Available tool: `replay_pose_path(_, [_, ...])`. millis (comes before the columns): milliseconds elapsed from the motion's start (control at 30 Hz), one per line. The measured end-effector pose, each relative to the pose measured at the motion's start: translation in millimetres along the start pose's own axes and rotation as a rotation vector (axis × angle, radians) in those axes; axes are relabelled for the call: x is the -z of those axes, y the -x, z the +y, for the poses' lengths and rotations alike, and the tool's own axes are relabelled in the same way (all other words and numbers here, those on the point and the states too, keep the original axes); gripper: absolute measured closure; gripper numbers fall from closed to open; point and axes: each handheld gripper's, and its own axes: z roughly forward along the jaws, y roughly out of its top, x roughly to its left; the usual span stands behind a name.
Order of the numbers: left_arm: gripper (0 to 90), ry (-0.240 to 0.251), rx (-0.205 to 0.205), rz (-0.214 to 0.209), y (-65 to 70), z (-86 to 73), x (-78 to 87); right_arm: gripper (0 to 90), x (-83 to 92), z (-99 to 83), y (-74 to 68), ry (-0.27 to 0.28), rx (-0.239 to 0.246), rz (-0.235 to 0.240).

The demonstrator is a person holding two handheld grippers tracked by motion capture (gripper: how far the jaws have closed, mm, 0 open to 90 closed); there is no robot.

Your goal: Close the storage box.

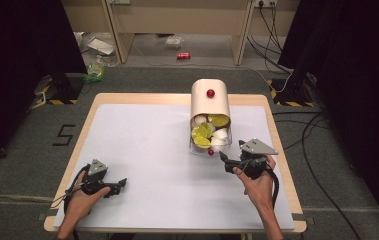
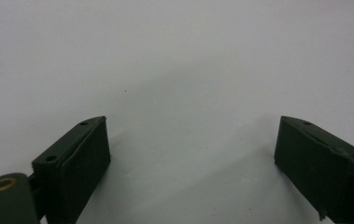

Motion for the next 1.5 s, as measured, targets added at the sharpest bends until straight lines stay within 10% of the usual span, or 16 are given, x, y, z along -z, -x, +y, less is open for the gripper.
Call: replay_pose_path(1500, [9.8,0.001,0.0,0.001,0.2,0.1,-0.2,16.0,-17.9,7.6,6.2,0.006,-0.039,-0.033])
